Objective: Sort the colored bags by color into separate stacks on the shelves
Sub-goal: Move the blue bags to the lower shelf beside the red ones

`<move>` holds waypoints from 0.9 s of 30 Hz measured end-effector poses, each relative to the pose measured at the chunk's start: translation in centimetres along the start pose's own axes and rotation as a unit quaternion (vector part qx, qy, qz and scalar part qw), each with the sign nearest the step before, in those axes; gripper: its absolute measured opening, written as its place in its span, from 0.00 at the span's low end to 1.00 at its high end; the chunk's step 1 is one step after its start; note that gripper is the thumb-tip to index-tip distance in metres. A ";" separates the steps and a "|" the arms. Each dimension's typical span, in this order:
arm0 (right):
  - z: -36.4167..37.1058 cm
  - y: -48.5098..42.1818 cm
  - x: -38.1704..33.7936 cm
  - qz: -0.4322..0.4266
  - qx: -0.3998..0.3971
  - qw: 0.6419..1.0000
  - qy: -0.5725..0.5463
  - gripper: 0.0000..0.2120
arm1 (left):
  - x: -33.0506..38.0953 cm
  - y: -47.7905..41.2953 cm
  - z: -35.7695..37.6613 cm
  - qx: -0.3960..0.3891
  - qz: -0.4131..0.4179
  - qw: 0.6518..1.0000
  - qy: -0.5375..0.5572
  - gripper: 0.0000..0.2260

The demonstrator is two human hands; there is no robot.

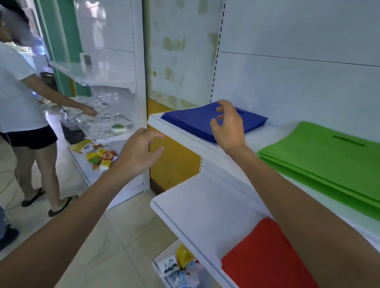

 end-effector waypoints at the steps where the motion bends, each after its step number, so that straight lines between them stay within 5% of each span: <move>1: 0.5 -1.2 0.4 -0.002 -0.004 1.000 0.005 0.22 | -0.3 -1.2 0.4 0.001 0.003 1.000 -0.004 0.12; 10: 5.4 -8.0 3.6 -0.012 -0.019 0.998 0.065 0.21 | -3.0 -9.9 5.4 -0.004 0.024 0.999 0.040 0.12; 16: 5.3 -12.0 6.7 0.002 0.039 0.991 0.131 0.20 | -5.0 -18.4 10.0 -0.066 0.091 0.992 0.051 0.11; 23: 2.1 -12.9 10.5 0.125 0.190 0.951 0.208 0.16 | -7.2 -26.1 15.9 -0.157 0.156 0.973 0.068 0.11; 27: 2.4 -11.5 11.4 0.207 0.178 0.905 0.326 0.18 | -8.0 -27.8 18.3 -0.164 0.111 0.976 0.092 0.14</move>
Point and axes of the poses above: each hand's wrist, its own y-axis away from the middle knuckle, its own z-axis out of the palm, x = y × z, the point moved 4 cm from there along -y, towards the middle knuckle, and after that the axes turned 9 degrees about x, right-handed, at the moved point
